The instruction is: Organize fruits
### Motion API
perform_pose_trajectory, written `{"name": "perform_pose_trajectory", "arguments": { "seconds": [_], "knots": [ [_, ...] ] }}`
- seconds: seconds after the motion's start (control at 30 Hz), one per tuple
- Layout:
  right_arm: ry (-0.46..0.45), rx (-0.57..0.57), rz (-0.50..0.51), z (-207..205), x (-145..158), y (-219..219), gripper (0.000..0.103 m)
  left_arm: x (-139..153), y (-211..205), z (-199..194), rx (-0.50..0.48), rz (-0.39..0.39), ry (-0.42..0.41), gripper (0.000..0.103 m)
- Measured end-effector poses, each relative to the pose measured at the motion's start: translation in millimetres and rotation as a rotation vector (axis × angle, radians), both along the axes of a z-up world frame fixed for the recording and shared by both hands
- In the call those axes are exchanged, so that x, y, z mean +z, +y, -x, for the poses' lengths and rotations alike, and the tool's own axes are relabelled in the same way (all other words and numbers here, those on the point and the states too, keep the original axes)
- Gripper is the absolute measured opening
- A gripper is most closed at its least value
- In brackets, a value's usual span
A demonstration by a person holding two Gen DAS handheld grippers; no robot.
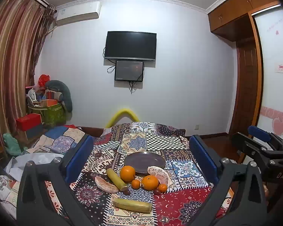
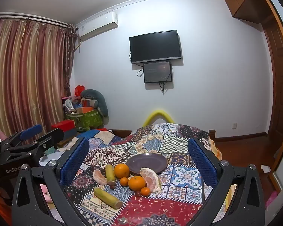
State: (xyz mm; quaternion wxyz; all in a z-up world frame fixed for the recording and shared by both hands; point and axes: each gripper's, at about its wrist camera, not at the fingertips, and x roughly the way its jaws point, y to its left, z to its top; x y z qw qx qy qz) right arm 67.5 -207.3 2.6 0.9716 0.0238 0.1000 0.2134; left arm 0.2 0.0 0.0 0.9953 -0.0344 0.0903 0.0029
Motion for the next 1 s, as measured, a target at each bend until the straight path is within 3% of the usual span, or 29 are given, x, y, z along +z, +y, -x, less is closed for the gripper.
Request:
{"name": "perform_pose_trajectory", "arguments": {
  "seconds": [1.0],
  "knots": [
    [0.004, -0.003, -0.007, -2.3, -1.5, -0.2, 0.103, -4.8, -8.7, -4.2, -0.002, -0.014, 0.001, 0.103]
  ]
}}
